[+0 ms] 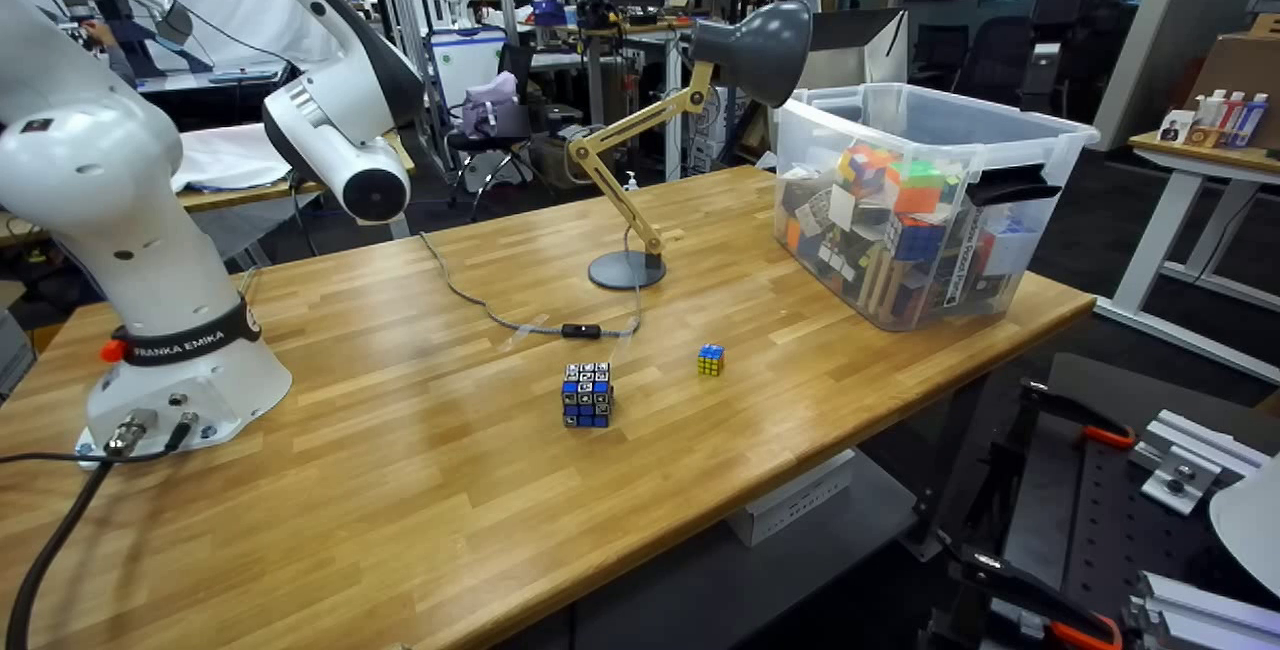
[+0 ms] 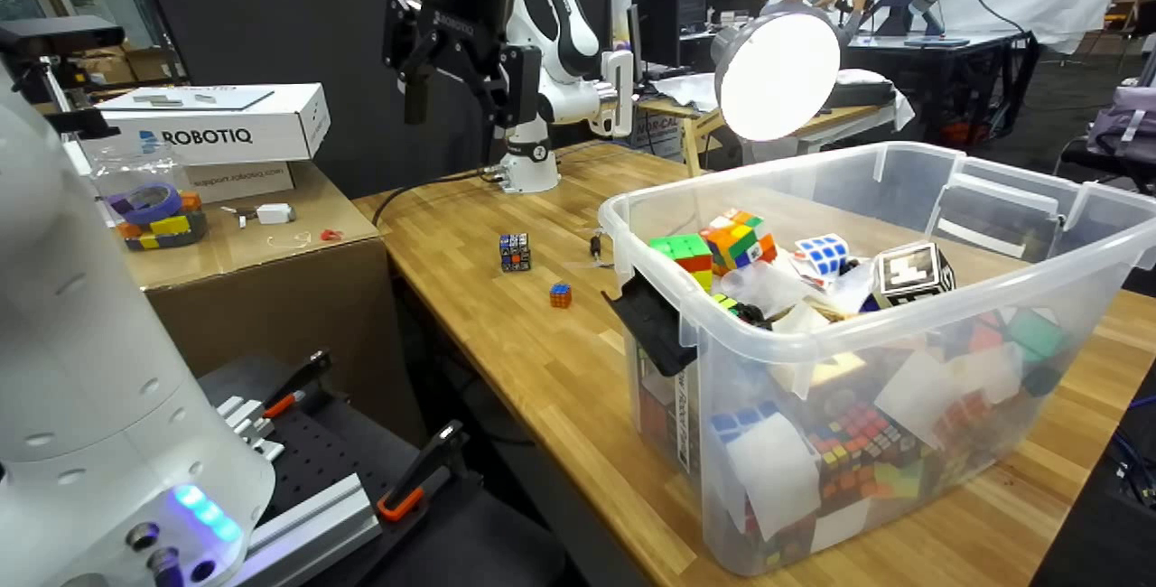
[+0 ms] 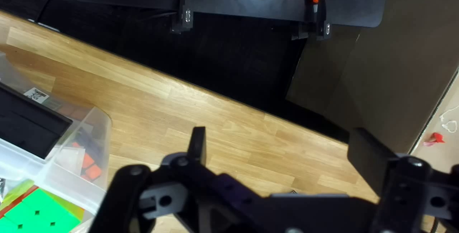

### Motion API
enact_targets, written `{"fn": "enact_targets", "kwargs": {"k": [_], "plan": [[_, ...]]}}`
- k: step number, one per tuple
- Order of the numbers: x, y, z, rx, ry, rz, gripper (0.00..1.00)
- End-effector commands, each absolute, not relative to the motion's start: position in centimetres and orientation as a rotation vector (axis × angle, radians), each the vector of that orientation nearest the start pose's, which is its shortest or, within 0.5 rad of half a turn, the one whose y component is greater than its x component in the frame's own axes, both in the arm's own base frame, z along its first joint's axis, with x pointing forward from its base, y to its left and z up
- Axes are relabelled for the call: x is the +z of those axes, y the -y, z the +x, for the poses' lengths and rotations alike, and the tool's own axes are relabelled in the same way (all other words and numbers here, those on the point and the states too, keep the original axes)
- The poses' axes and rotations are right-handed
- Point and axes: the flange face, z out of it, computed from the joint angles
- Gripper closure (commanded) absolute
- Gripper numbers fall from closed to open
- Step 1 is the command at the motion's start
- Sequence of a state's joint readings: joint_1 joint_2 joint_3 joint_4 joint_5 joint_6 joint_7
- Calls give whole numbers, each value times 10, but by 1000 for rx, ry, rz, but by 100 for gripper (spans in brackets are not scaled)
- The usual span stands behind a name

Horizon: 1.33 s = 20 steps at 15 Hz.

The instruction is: Remove a cube from the storage container

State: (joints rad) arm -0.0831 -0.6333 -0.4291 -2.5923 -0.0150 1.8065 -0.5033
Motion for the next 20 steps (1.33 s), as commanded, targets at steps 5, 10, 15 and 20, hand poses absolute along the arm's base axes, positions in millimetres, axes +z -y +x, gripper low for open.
{"fn": "enact_targets", "kwargs": {"k": [5,10,15,20], "plan": [[427,180,308,139,-72,-2832,0],[417,220,325,163,-278,-2809,0],[429,263,352,66,-360,-2844,0],[426,255,347,74,-355,-2851,0]]}}
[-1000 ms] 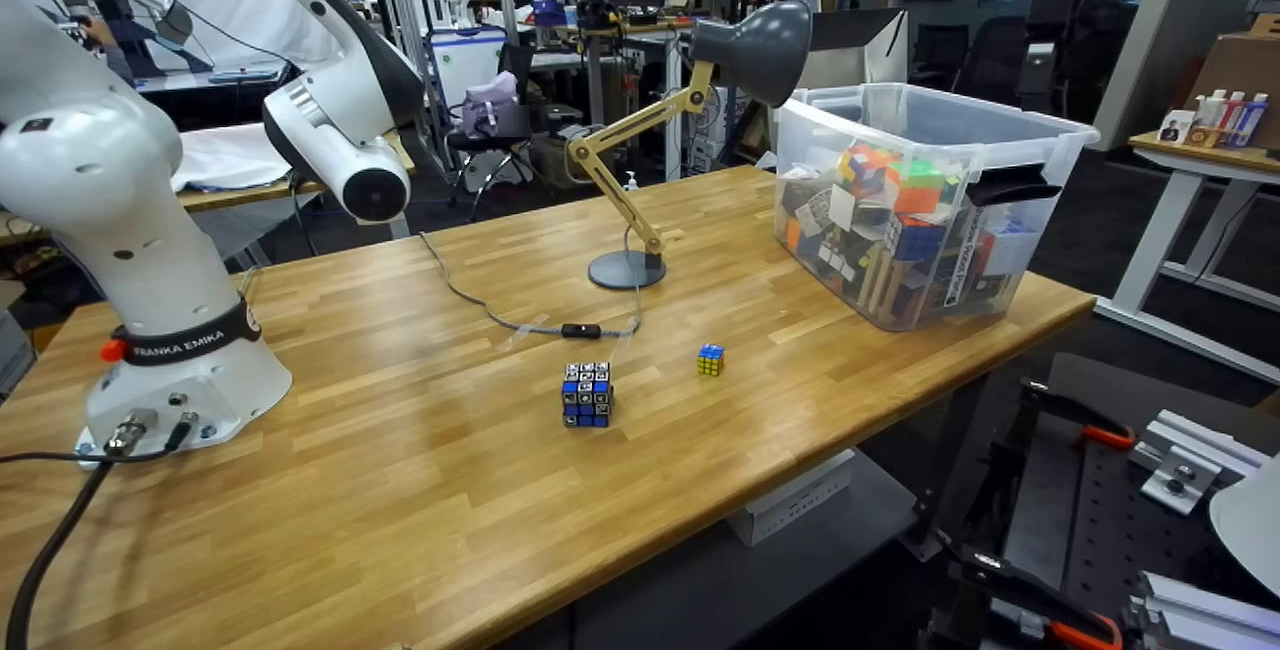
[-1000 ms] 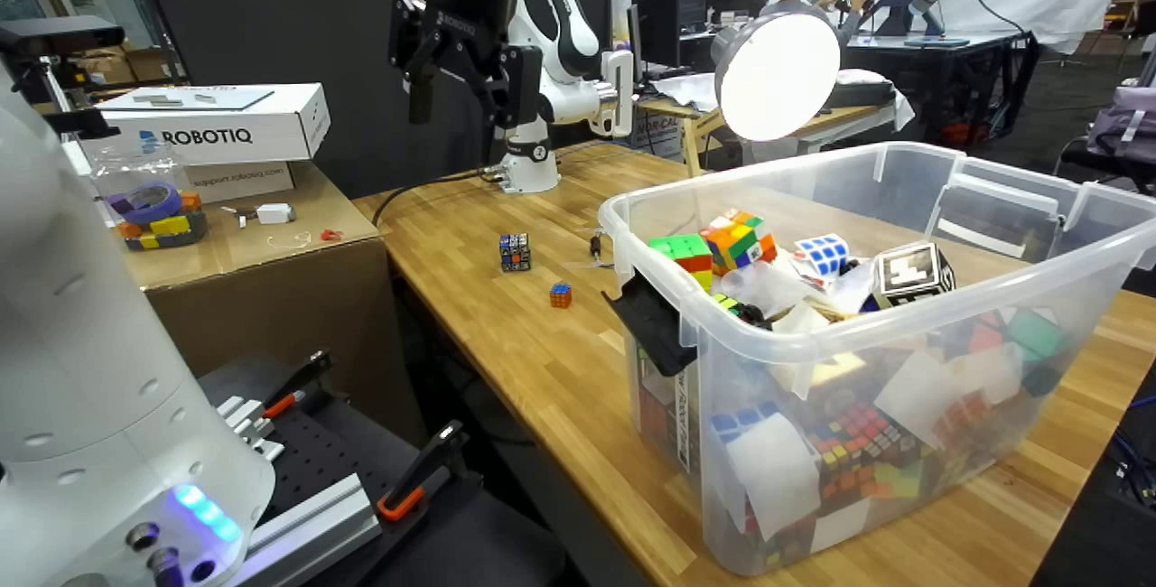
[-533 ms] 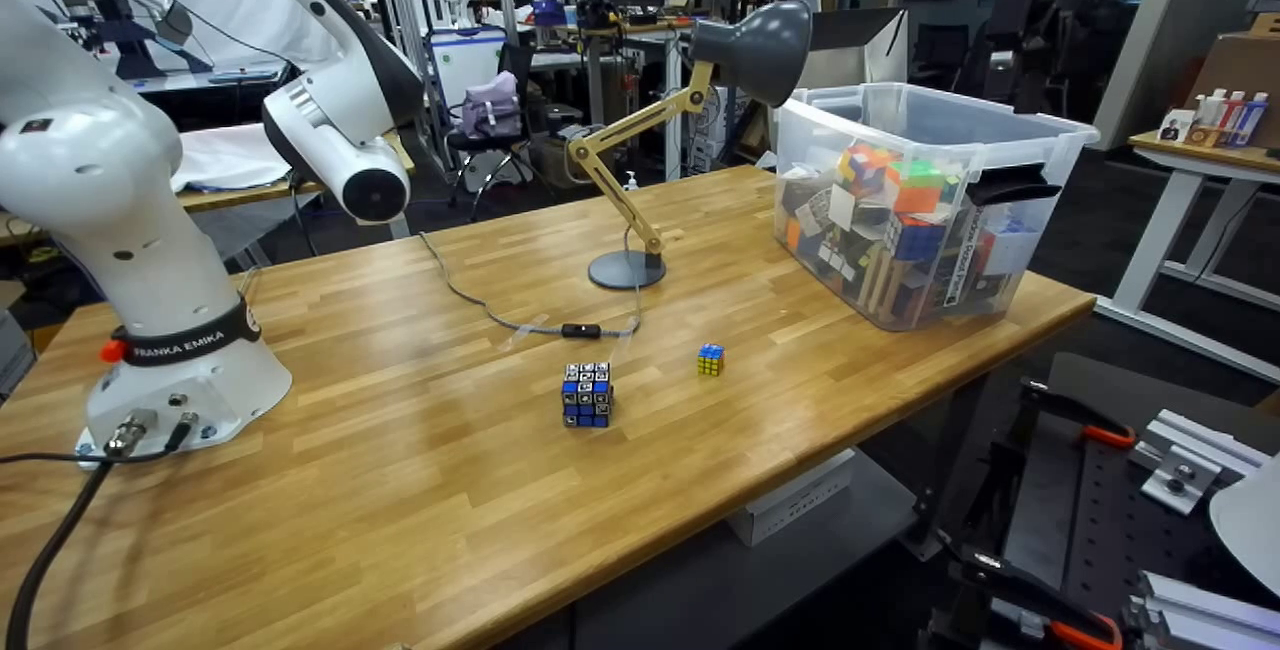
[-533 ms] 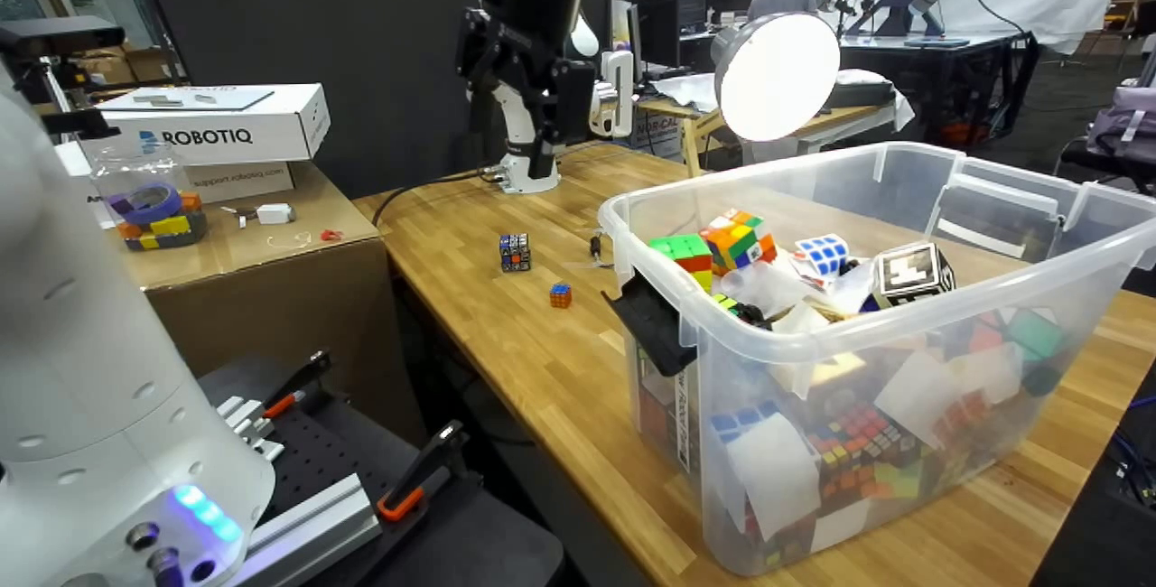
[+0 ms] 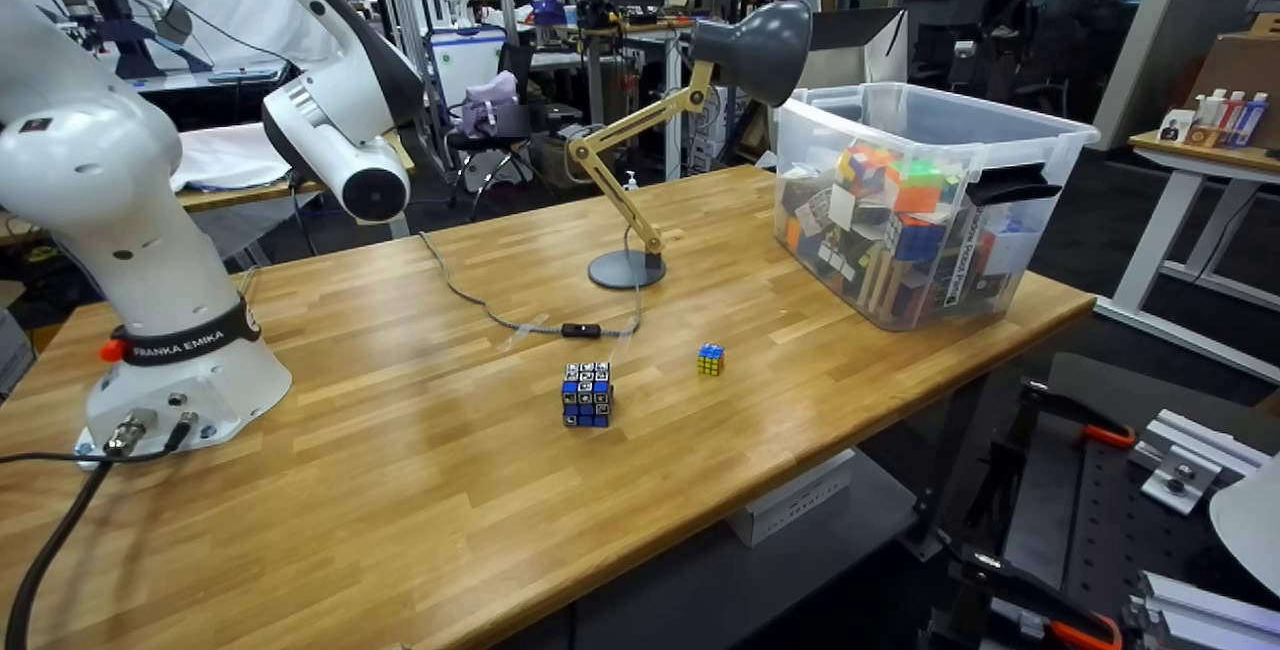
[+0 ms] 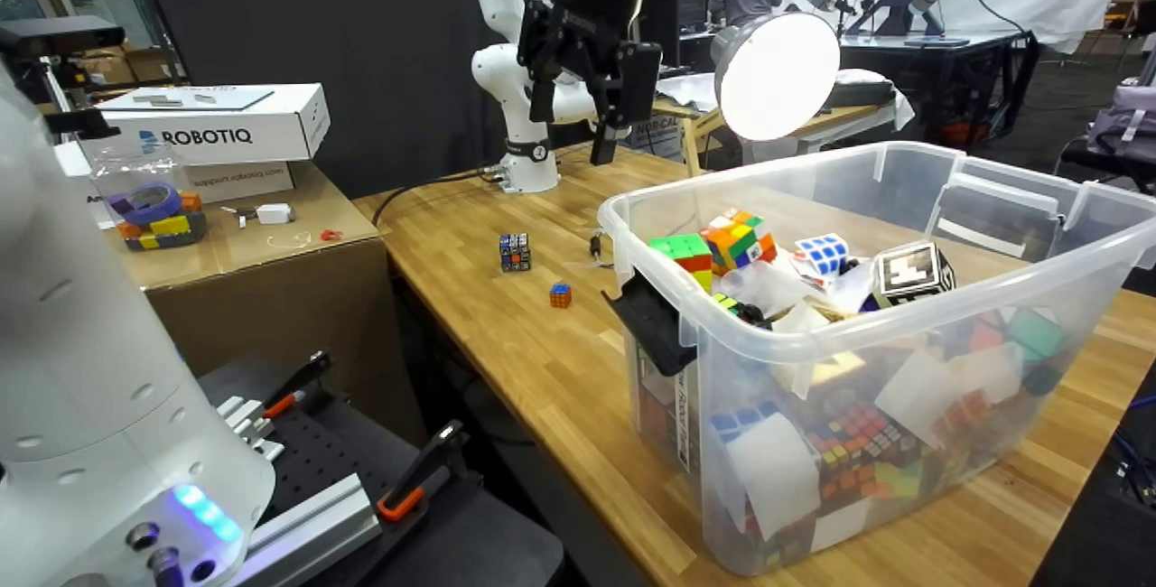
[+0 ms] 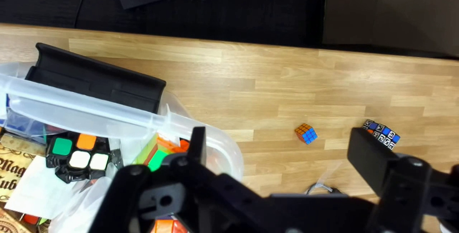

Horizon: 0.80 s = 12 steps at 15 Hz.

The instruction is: Remove a cube from the storage container

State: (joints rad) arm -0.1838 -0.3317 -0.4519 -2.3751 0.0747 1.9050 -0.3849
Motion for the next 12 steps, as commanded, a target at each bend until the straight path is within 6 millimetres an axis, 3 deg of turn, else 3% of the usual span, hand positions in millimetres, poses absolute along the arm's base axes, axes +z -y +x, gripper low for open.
{"fn": "enact_targets", "kwargs": {"k": [1,7,12], "plan": [[427,255,347,73,-355,-2851,0],[421,264,352,80,-412,-2854,0],[404,326,396,-62,-698,-2950,0]]}}
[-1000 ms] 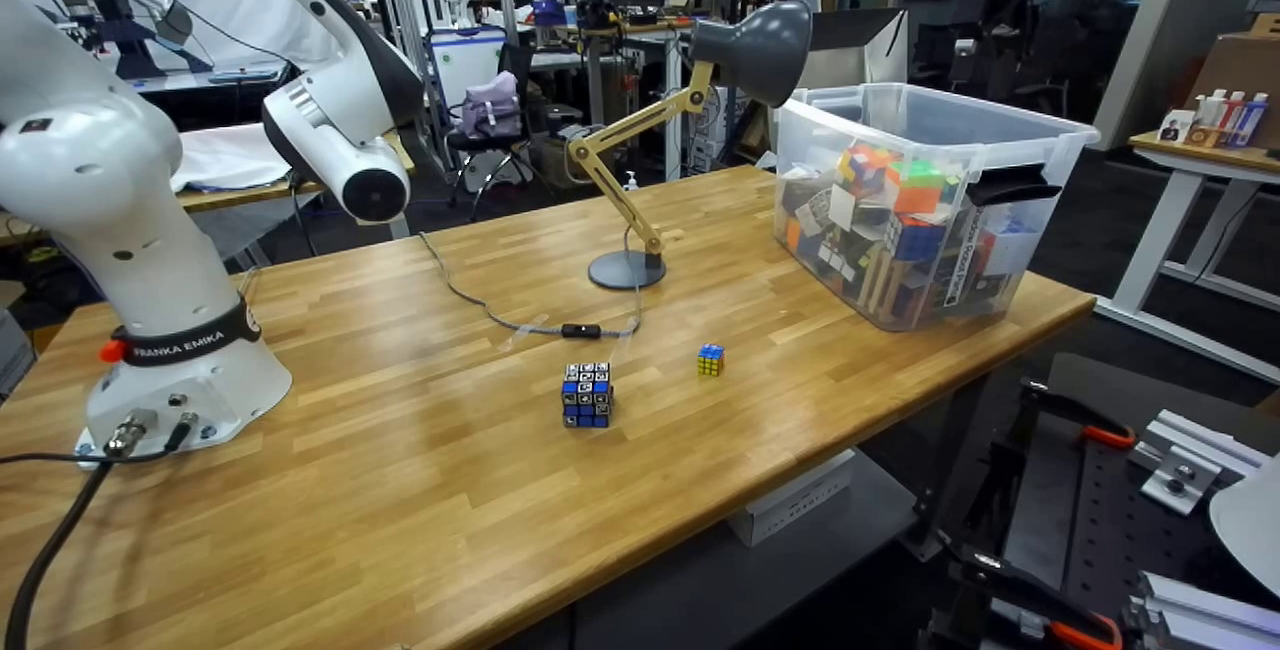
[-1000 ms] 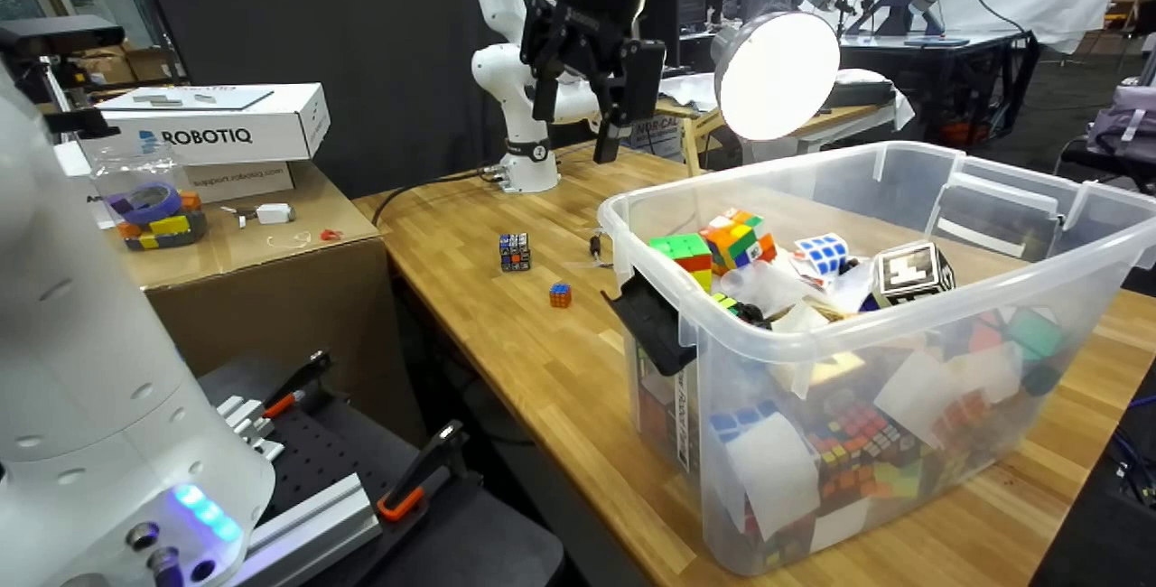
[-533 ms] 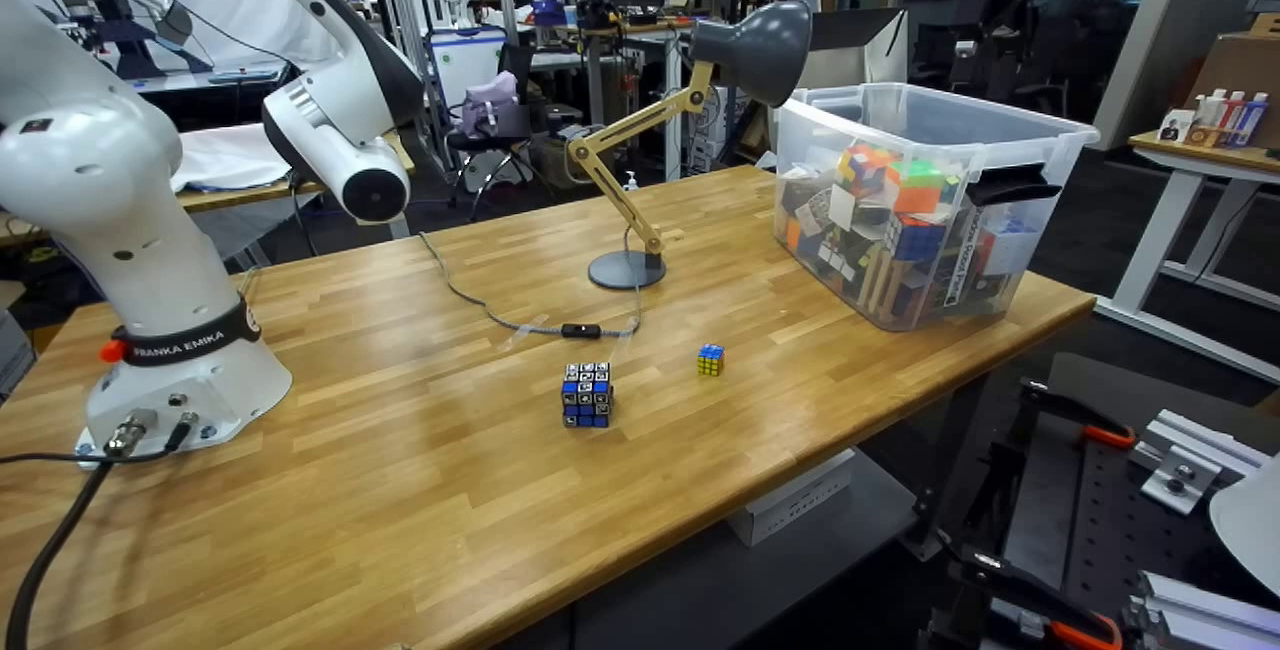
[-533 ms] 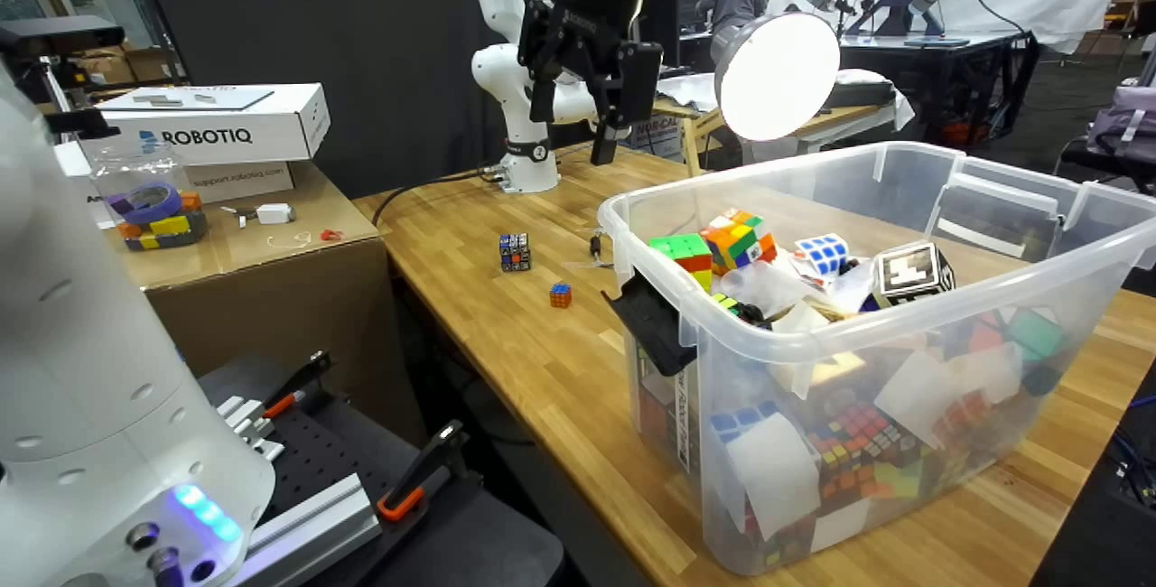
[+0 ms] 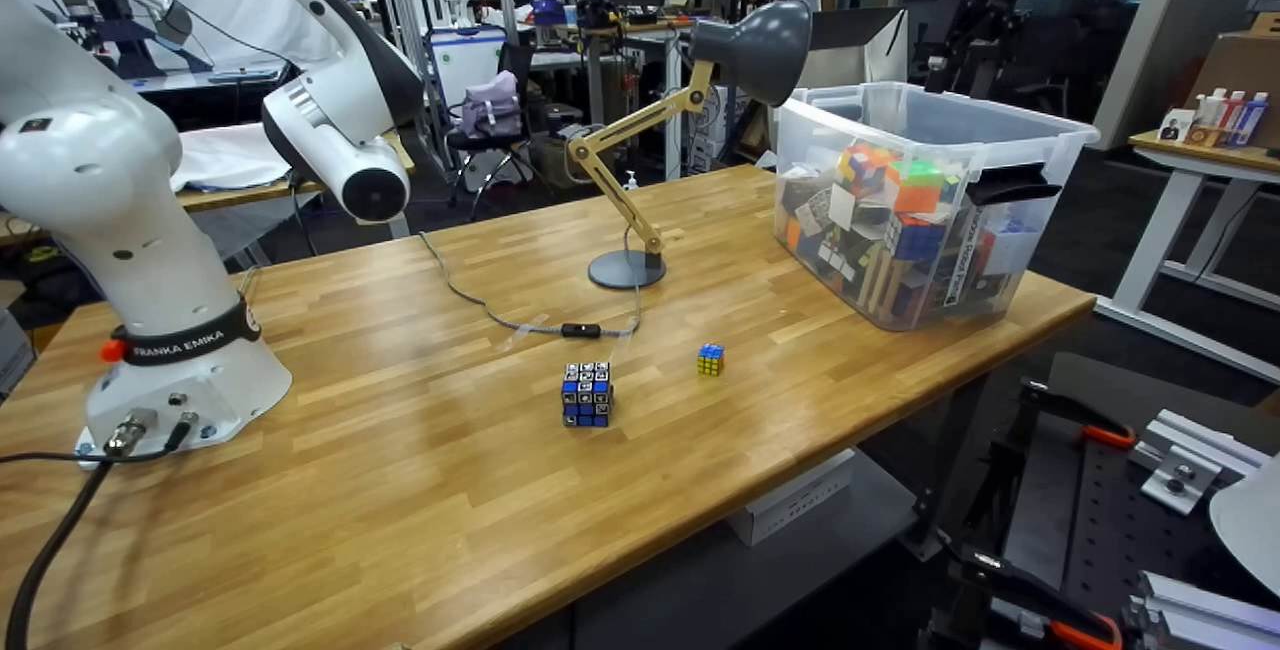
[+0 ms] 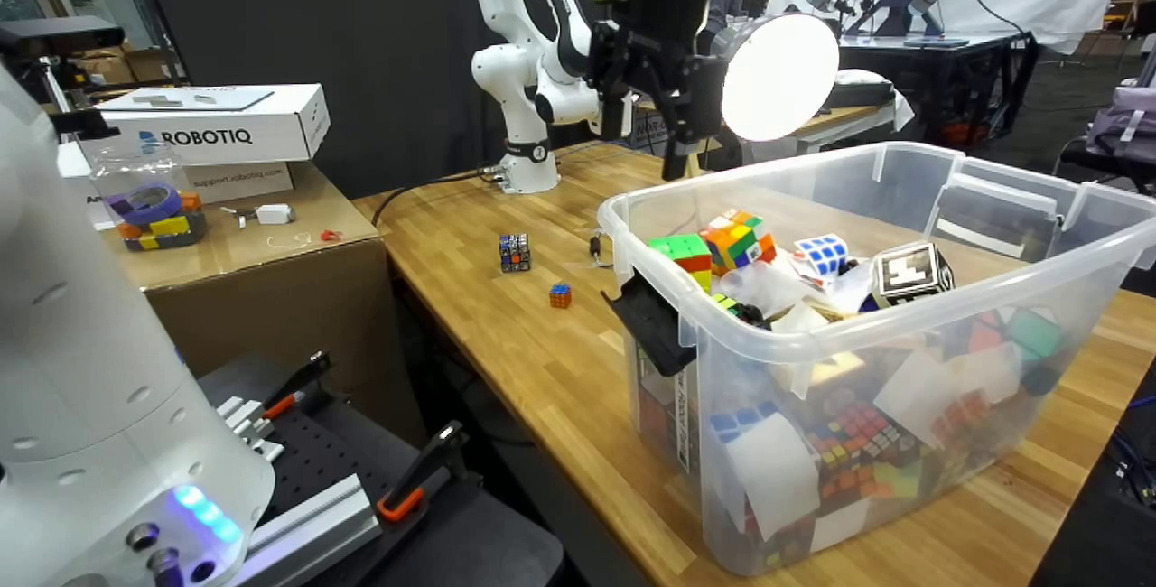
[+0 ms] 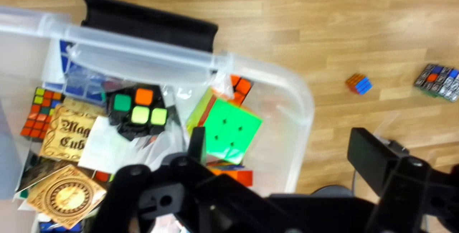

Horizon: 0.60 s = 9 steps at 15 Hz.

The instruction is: Remove a cube from the storage container

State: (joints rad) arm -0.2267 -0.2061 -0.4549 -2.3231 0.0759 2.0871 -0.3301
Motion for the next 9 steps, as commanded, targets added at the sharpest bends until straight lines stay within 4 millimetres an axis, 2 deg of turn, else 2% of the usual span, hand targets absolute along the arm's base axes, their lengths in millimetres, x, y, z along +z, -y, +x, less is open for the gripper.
{"fn": "enact_targets", "kwargs": {"k": [1,4,5,7,9], "plan": [[403,336,407,-78,-742,-2959,0],[403,353,438,-91,-804,-2953,0],[403,344,425,-97,-762,-2972,0],[400,349,439,-96,-779,-2977,0],[399,351,439,-92,-786,-2976,0]]}}
